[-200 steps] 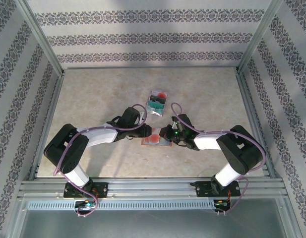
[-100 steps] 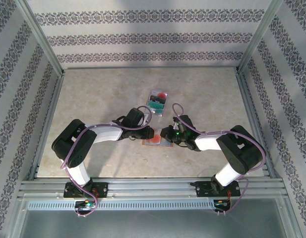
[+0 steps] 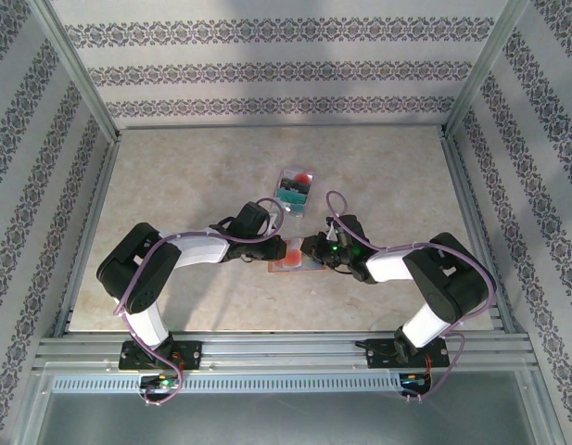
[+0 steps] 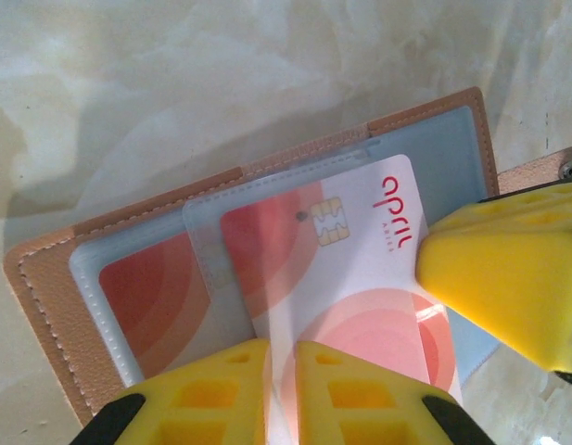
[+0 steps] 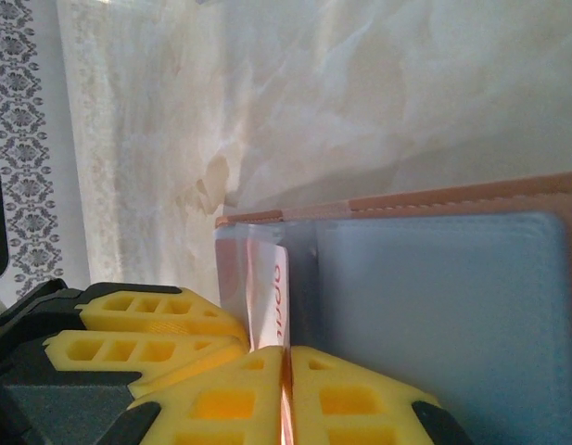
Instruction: Take the credit cards out of the card holder
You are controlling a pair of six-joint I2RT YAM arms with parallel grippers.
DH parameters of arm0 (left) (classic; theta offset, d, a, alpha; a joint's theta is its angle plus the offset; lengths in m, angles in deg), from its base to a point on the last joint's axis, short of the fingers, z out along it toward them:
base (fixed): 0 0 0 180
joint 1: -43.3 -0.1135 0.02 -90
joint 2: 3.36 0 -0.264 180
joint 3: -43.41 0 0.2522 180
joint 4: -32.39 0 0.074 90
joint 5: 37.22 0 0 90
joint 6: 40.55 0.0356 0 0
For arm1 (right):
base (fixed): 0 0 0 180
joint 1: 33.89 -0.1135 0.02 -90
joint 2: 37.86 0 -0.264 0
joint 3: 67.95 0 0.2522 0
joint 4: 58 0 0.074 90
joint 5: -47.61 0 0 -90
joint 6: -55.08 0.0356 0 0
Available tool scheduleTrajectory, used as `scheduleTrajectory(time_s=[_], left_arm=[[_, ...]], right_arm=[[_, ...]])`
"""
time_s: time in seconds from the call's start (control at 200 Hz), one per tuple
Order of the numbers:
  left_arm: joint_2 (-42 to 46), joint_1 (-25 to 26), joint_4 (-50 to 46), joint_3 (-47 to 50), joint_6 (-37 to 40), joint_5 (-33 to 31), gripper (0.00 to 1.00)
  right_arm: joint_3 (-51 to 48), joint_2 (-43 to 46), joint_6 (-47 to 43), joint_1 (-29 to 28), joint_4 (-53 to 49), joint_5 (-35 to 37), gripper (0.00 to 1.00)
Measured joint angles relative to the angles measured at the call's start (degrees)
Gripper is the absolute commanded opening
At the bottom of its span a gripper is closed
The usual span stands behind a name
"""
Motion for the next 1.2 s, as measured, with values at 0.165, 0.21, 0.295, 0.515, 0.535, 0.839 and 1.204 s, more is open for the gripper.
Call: scheduleTrajectory(time_s=[0.165,0.21,0.295,0.515,0.535,0.839,1.204], left_arm=[[-0.48,0.0,0.0,-0.35,0.0,0.09,0.13],[-0.61,0.0,-0.02,-0.48,0.0,0.09,0.13],[-0.85,0.0,-0.02,-0.7,0.0,0.09,0.13],[-1.07,0.0,0.0,-0.92,0.0,0.07,0.12],[-1.07,0.0,0.0,-0.92,0.0,0.07,0.12],[-1.22,0.0,0.0,-0.92,0.0,0.04,0.08],[-1.33,0.0,0.02,-0.96,-0.04,0.07,0.06]], right_arm=[[-0.61,0.13,0.24,0.87,0.2,-0.04,0.14],[-0.61,0.31,0.24,0.87,0.2,-0.04,0.13],[-0.61,0.5,0.2,0.9,0.22,-0.02,0.08],[-0.76,0.5,0.61,1.29,0.63,-0.11,0.02],[-0.83,0.52,0.61,1.29,0.66,-0.11,0.02],[-2.25,2.01,0.63,1.99,1.03,-0.04,0.2],[-3.02,1.38,0.74,1.86,3.65,-0.04,0.26]])
